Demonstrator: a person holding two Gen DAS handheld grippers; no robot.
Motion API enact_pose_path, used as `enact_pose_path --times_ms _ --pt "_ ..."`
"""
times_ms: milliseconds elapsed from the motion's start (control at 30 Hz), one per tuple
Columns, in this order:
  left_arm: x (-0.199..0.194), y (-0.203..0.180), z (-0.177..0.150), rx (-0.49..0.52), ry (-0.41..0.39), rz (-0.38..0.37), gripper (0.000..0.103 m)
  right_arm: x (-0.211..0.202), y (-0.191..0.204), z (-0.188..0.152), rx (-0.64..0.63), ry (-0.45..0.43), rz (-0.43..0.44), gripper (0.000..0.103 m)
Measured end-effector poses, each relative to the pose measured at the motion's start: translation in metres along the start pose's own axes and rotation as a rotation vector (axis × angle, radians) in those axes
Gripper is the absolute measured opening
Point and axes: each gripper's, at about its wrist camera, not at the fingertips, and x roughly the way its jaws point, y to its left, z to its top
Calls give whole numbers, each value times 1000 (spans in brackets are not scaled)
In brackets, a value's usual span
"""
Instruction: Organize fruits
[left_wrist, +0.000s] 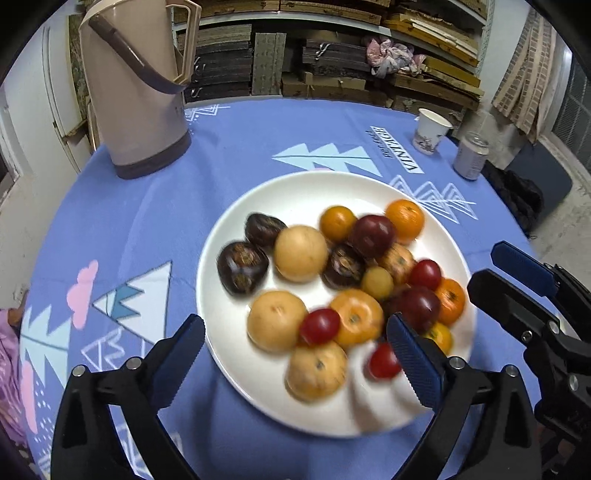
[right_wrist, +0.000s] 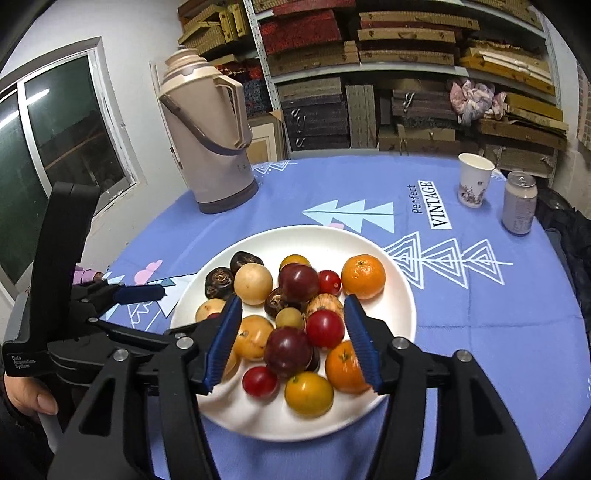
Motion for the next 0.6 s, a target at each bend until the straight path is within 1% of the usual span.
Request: enact_pose_path --times_ms 100,167,300,467,600 --pt "-6 -2 -11 -9 14 2 99 -12 2 -8 -6 -14 -15 59" --pt "-13 -5 -19 -5 8 4 99 -19 4 -14 -14 -17 -22 59" --pt "-25 -7 -31 -7 6 21 99 -35 4 -30 10 -16 -16 60" --pt "-42 -8 -42 -20 -9 13 99 -51 11 -54 14 -16 -34 65" --pt "-50 -8 -48 -26 -14 16 99 -56 14 -64 23 -3 -34 66"
